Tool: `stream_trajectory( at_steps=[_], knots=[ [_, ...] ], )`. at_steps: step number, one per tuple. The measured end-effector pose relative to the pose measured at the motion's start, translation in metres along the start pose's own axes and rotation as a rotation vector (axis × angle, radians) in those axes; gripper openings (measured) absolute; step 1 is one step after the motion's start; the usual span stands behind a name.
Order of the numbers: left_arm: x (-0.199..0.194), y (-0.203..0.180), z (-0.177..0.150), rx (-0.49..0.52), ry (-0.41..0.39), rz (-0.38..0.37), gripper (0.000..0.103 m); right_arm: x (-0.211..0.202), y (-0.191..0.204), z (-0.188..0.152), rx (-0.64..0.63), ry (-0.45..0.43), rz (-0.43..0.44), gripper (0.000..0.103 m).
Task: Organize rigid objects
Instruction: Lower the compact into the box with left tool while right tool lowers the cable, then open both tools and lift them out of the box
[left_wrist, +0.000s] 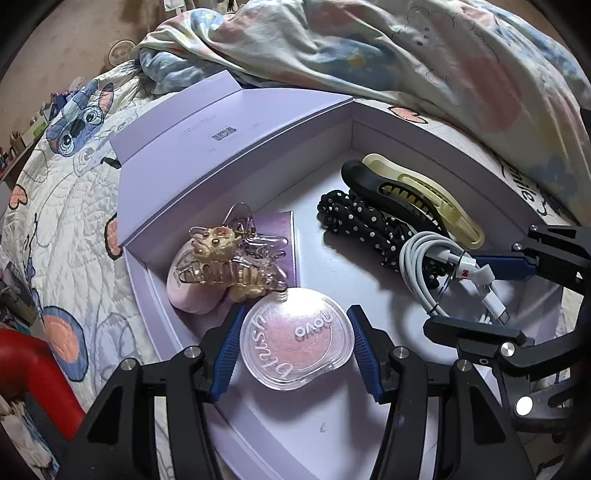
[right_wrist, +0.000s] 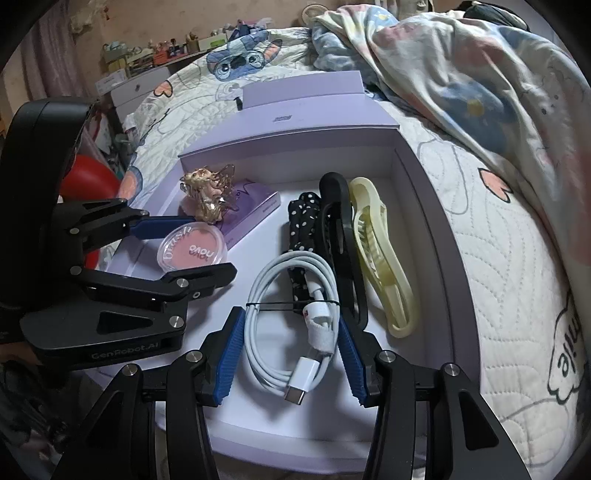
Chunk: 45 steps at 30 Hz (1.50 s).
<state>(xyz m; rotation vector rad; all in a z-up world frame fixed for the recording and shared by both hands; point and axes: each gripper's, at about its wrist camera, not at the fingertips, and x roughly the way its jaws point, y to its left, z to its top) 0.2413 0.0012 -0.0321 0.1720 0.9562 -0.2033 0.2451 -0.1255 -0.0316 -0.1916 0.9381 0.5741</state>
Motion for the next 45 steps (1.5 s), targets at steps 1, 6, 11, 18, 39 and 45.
stream_trajectory(
  at_steps=[1,6,11,18,39,45],
  knots=[
    [0.001,0.000,0.001,0.007,0.002,0.006,0.055,0.001,0.000,0.001,0.001,0.001,0.001,0.049],
    [0.005,0.001,0.004,0.038,0.013,0.041,0.055,0.006,0.001,0.002,0.000,0.005,-0.013,0.049],
    [0.010,0.002,0.008,0.066,0.025,0.066,0.055,0.008,0.001,0.003,0.007,0.008,-0.018,0.049],
    [0.012,0.003,0.013,0.076,0.035,0.066,0.055,0.010,0.000,0.006,0.005,0.018,-0.030,0.049],
    [0.004,-0.004,0.002,0.057,0.030,0.075,0.055,-0.003,0.005,0.010,-0.010,0.010,-0.076,0.053],
    [0.003,-0.005,0.001,0.054,0.048,0.088,0.055,-0.008,0.007,0.011,-0.018,0.005,-0.082,0.057]
  ],
)
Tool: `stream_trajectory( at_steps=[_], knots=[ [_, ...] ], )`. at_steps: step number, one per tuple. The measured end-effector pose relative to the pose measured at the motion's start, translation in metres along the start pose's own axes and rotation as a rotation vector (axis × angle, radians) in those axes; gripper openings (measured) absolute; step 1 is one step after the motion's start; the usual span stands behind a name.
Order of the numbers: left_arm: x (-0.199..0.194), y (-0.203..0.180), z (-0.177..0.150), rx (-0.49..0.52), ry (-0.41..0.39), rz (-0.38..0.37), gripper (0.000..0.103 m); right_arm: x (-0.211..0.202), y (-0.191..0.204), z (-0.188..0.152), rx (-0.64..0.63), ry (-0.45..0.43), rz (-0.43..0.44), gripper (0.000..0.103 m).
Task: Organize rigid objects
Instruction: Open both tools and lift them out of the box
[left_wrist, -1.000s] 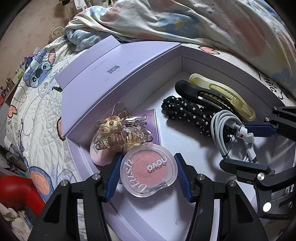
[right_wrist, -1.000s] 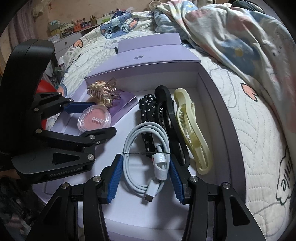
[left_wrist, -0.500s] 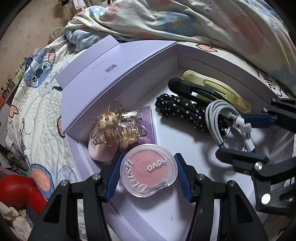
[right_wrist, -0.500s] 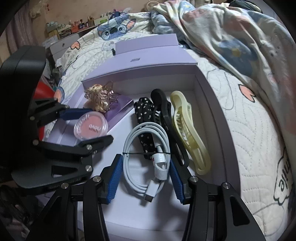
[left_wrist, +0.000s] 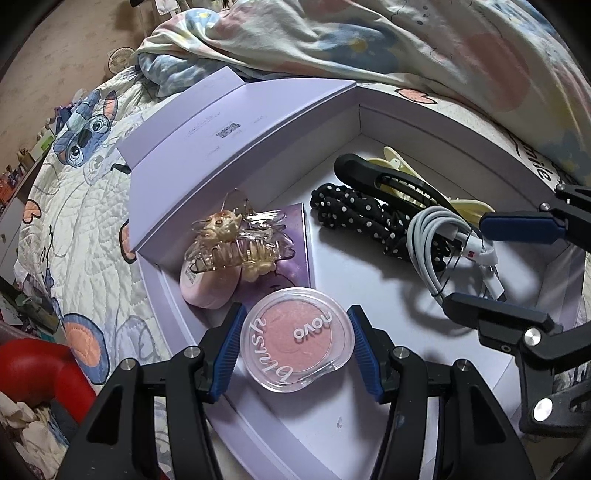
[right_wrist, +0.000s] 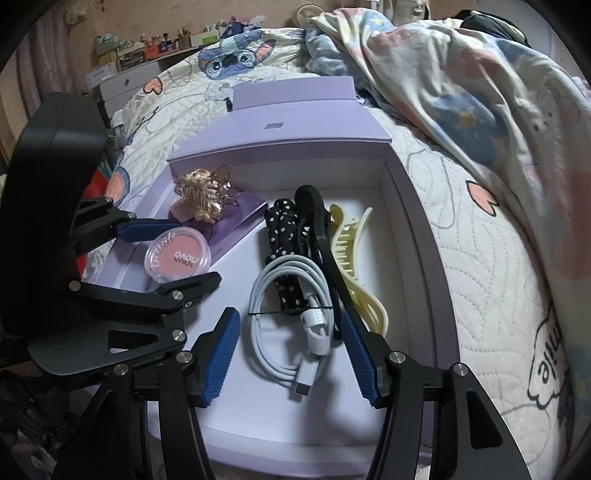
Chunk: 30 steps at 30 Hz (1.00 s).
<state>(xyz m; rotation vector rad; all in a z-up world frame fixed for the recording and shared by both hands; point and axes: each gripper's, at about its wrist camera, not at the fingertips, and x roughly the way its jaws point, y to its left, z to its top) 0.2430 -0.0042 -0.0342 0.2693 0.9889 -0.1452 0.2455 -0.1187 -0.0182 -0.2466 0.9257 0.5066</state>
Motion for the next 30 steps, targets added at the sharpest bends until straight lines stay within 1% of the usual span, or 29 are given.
stream_trajectory(
  at_steps=[3,6,7,9,11,15,20,23,24,27,30],
  knots=[
    [-0.002,-0.001,0.000,-0.010,0.009,-0.013,0.056,-0.006,0.000,0.000,0.001,-0.007,-0.001,0.058],
    [-0.006,-0.001,-0.001,-0.018,0.002,-0.015,0.058,-0.014,0.000,0.000,-0.003,-0.026,-0.031,0.061],
    [-0.007,-0.001,-0.001,-0.021,-0.001,-0.015,0.060,-0.017,0.000,-0.001,-0.002,-0.031,-0.036,0.061],
    [-0.010,0.001,0.000,-0.033,-0.007,-0.020,0.072,-0.021,-0.002,-0.002,0.005,-0.036,-0.042,0.061],
    [-0.016,0.002,0.000,-0.044,-0.019,-0.023,0.074,-0.026,-0.003,-0.003,0.007,-0.040,-0.051,0.061],
    [-0.026,0.002,0.001,-0.058,-0.038,-0.020,0.074,-0.036,-0.004,-0.004,0.007,-0.052,-0.063,0.062],
    [-0.044,0.007,0.002,-0.094,-0.073,-0.024,0.075,-0.051,-0.001,-0.004,0.006,-0.080,-0.075,0.069],
    [-0.054,0.011,0.002,-0.121,-0.094,-0.021,0.081,-0.062,0.000,-0.005,0.001,-0.101,-0.086,0.074],
    [-0.058,0.012,0.002,-0.128,-0.101,-0.019,0.081,-0.066,0.000,-0.004,0.002,-0.109,-0.093,0.075],
    [-0.070,0.014,0.002,-0.139,-0.119,-0.007,0.081,-0.076,0.000,-0.003,0.007,-0.129,-0.099,0.077],
    [-0.083,0.016,0.002,-0.149,-0.140,0.009,0.081,-0.088,0.000,0.000,0.019,-0.154,-0.115,0.081]
  ],
)
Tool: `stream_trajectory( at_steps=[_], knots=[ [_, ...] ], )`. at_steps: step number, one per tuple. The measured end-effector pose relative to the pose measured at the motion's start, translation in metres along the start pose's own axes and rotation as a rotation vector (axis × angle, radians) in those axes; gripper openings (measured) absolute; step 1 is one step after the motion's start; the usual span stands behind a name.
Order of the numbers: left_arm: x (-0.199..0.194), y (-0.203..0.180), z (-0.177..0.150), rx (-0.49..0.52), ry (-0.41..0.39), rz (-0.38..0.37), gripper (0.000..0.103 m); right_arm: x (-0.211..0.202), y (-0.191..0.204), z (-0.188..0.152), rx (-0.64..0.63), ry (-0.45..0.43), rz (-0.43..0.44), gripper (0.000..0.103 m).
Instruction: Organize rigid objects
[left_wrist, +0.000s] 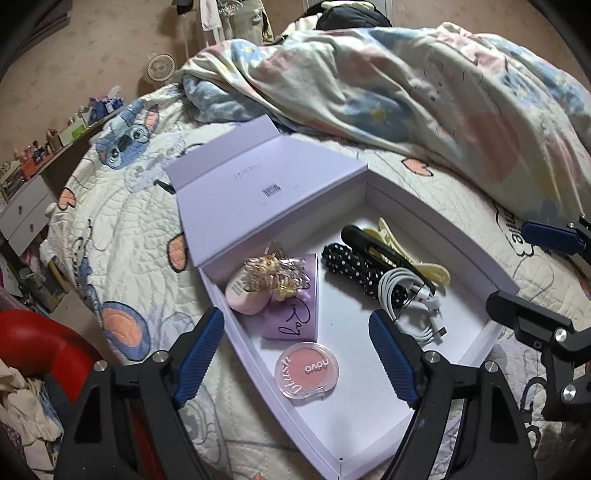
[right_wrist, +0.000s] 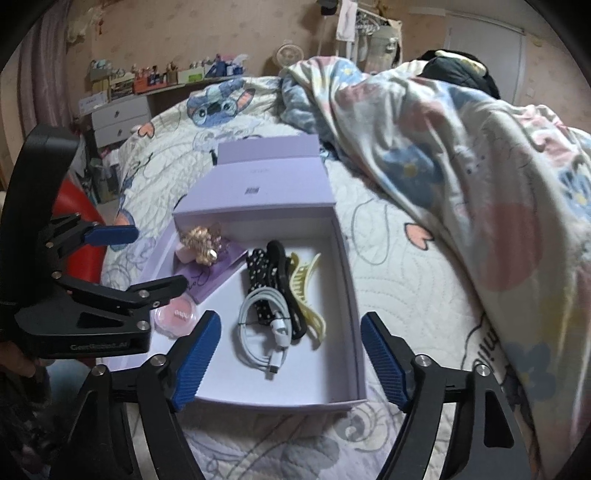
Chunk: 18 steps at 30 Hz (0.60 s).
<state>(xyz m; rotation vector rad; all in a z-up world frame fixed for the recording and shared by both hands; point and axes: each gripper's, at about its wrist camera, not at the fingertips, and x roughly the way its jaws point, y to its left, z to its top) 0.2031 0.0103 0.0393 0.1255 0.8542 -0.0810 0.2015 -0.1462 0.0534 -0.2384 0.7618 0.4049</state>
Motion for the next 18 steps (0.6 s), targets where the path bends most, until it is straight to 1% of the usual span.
stream_trajectory(
  at_steps=[2,4,7,10,18],
  knots=[
    [-0.007,0.001,0.001,-0.003,-0.012,0.004,0.081,-0.007,0.000,0.002,-0.001,-0.016,-0.005,0.082],
    [-0.016,0.002,0.002,-0.008,-0.024,0.011,0.081,-0.015,0.001,0.004,-0.005,-0.028,-0.013,0.089],
    [-0.028,0.005,0.003,-0.020,-0.042,0.023,0.081,-0.027,0.004,0.005,-0.016,-0.057,-0.022,0.091],
    [-0.039,0.006,0.003,-0.034,-0.053,0.057,0.081,-0.039,0.008,0.007,-0.029,-0.087,-0.033,0.096],
    [-0.072,0.007,0.000,-0.048,-0.104,0.078,0.081,-0.065,0.013,0.008,-0.018,-0.139,-0.033,0.101]
  ],
)
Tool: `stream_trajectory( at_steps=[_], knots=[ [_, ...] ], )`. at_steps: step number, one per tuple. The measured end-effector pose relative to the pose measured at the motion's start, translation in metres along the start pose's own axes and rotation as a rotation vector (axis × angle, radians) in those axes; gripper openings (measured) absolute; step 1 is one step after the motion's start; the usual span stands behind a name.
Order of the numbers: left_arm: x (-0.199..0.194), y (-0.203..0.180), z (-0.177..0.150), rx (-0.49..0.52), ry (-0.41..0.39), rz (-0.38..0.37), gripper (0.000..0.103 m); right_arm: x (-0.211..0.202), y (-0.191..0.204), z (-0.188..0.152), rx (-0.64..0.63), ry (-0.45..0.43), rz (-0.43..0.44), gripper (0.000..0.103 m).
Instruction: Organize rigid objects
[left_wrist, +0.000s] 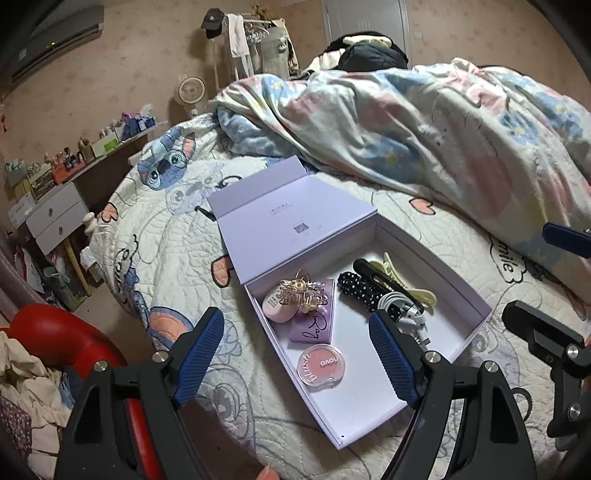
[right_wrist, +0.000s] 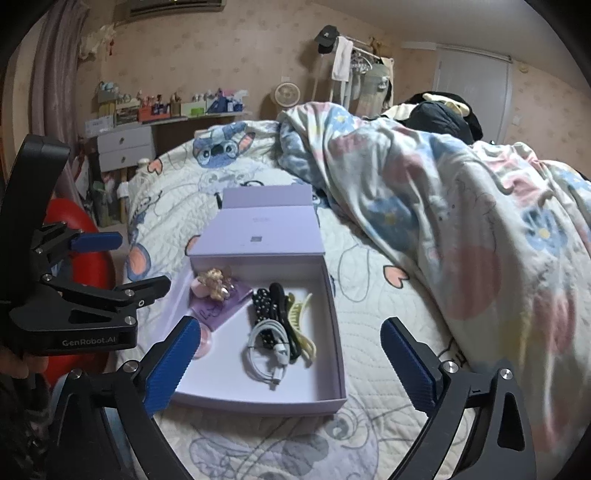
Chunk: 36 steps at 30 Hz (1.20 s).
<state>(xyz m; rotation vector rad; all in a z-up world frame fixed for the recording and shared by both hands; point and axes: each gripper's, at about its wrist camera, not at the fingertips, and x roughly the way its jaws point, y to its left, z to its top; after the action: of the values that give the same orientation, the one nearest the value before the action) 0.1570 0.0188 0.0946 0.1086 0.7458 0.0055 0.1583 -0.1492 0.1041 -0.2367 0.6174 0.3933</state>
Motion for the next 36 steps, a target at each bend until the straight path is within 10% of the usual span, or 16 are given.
stream_trajectory(
  at_steps=[36],
  knots=[
    [-0.066,0.005,-0.060,-0.115,-0.022,0.062,0.081,-0.046,0.035,-0.048,0.037,0.039,-0.004,0.102]
  ],
)
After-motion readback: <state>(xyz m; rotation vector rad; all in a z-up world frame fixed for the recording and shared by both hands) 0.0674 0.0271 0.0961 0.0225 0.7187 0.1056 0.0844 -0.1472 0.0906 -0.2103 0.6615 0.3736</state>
